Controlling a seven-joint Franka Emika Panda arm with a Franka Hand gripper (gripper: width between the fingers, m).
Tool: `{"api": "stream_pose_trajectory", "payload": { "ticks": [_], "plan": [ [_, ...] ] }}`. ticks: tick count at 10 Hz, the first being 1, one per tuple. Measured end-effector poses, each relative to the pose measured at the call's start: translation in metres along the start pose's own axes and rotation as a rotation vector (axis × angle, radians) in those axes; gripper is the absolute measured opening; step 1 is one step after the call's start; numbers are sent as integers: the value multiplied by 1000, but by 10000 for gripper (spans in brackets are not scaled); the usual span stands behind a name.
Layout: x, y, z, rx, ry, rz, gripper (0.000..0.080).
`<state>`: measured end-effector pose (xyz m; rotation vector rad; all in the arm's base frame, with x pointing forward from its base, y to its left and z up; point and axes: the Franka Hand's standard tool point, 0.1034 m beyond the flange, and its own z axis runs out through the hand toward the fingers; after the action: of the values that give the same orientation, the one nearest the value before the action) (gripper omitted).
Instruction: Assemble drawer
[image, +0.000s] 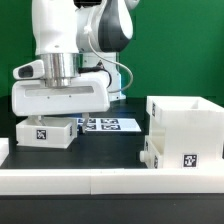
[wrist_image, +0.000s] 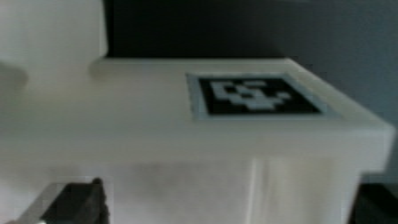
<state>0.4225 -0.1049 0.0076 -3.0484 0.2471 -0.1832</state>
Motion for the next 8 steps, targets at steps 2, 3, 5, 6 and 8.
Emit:
{"api": "stream_pose_trajectory", "payload": {
  "ticks": [2, 3, 5, 6, 8],
  "plan": [
    [-2, -3, 3, 2, -6, -8, 649],
    [-2, -5, 3, 3, -7, -13, 649],
    [-3, -10, 4, 5, -9, -25, 495],
    [-3, -11, 4, 5, -10, -27, 328],
    [-3, -11, 4, 6, -11, -27, 153]
  ]
}}
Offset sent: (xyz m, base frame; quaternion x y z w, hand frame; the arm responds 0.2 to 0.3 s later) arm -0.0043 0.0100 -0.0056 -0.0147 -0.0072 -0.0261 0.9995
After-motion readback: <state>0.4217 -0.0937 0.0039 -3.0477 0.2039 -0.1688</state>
